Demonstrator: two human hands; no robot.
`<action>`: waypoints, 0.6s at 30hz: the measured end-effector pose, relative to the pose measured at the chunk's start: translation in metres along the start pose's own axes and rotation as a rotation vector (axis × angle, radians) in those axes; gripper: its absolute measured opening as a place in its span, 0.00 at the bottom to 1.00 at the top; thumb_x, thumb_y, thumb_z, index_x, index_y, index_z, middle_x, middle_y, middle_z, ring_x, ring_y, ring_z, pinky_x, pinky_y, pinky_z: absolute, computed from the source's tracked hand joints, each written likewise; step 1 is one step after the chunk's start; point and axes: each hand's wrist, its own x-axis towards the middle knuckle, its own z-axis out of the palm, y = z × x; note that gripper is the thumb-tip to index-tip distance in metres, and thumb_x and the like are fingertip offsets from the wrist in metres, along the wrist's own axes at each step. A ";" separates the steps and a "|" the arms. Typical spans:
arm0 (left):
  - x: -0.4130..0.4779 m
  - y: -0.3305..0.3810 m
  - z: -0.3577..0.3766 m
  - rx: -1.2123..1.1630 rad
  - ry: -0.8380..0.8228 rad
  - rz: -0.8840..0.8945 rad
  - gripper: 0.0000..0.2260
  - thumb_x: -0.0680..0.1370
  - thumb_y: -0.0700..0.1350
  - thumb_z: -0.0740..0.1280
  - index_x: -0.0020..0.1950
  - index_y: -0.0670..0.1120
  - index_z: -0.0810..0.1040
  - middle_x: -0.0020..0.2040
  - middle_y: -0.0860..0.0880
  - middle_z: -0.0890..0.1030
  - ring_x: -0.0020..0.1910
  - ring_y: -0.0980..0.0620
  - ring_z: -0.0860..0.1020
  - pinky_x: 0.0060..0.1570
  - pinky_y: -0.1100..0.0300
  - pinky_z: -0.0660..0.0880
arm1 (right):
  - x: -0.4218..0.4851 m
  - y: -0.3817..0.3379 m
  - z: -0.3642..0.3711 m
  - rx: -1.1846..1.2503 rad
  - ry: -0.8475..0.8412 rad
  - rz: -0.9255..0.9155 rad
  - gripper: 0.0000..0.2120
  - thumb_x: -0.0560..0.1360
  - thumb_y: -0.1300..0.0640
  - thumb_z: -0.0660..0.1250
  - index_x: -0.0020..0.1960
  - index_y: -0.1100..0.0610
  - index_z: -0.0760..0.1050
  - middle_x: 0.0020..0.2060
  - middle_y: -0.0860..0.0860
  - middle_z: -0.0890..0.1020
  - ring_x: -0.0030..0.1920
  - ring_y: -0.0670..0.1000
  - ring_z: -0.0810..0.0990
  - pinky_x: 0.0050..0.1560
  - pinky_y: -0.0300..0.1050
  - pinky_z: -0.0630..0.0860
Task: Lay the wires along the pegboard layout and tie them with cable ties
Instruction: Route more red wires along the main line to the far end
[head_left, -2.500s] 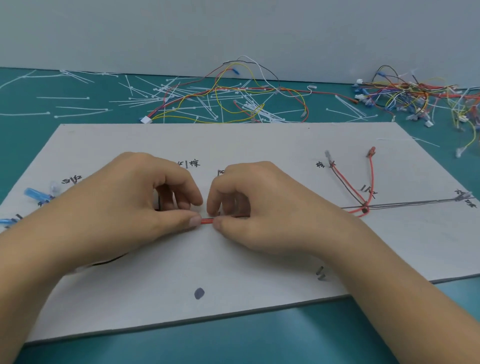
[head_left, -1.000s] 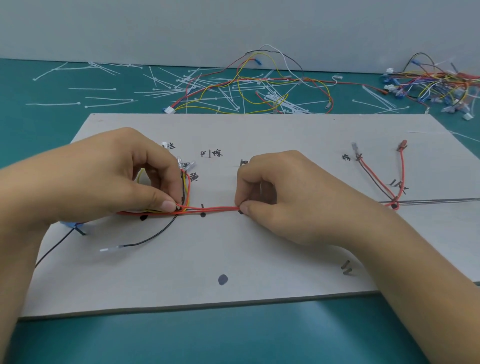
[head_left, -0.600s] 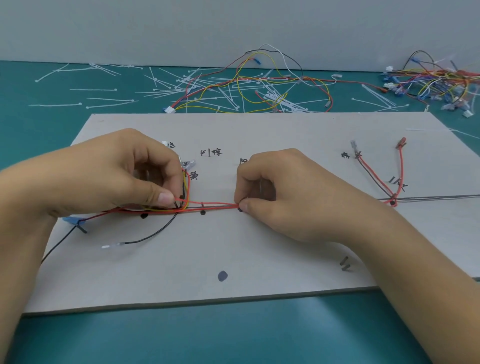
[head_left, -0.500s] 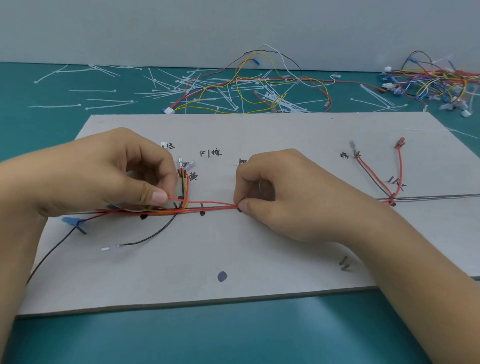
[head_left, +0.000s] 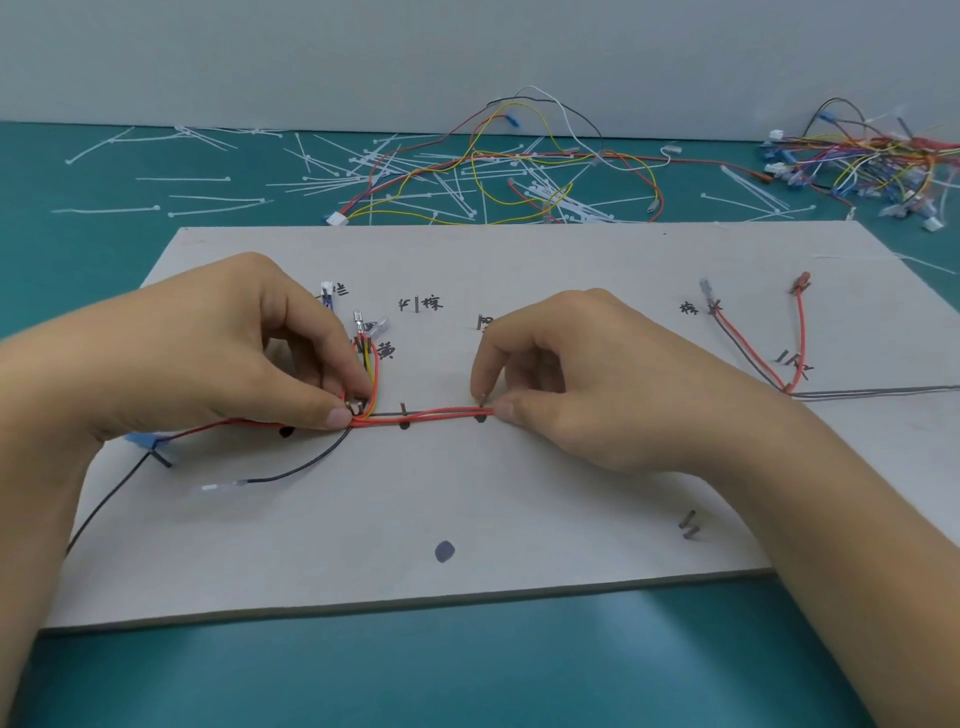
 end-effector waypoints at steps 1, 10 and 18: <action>0.000 0.001 0.001 0.022 0.001 0.008 0.16 0.63 0.62 0.79 0.48 0.60 0.88 0.38 0.53 0.86 0.35 0.52 0.84 0.36 0.58 0.82 | -0.001 0.001 -0.002 0.003 0.001 0.012 0.07 0.75 0.58 0.72 0.47 0.46 0.81 0.34 0.44 0.81 0.34 0.42 0.78 0.33 0.34 0.70; 0.000 0.005 0.008 0.227 0.054 0.066 0.12 0.63 0.59 0.74 0.46 0.62 0.86 0.33 0.59 0.82 0.32 0.57 0.80 0.35 0.75 0.71 | -0.003 0.007 -0.013 -0.043 -0.005 0.089 0.08 0.74 0.58 0.74 0.42 0.46 0.79 0.37 0.39 0.81 0.32 0.40 0.77 0.32 0.32 0.71; 0.001 0.017 0.014 0.250 0.080 0.074 0.11 0.65 0.62 0.74 0.44 0.61 0.86 0.35 0.57 0.83 0.34 0.53 0.81 0.33 0.68 0.73 | -0.004 0.000 -0.004 -0.047 0.029 -0.038 0.09 0.71 0.61 0.70 0.43 0.47 0.82 0.34 0.43 0.80 0.38 0.43 0.78 0.36 0.34 0.73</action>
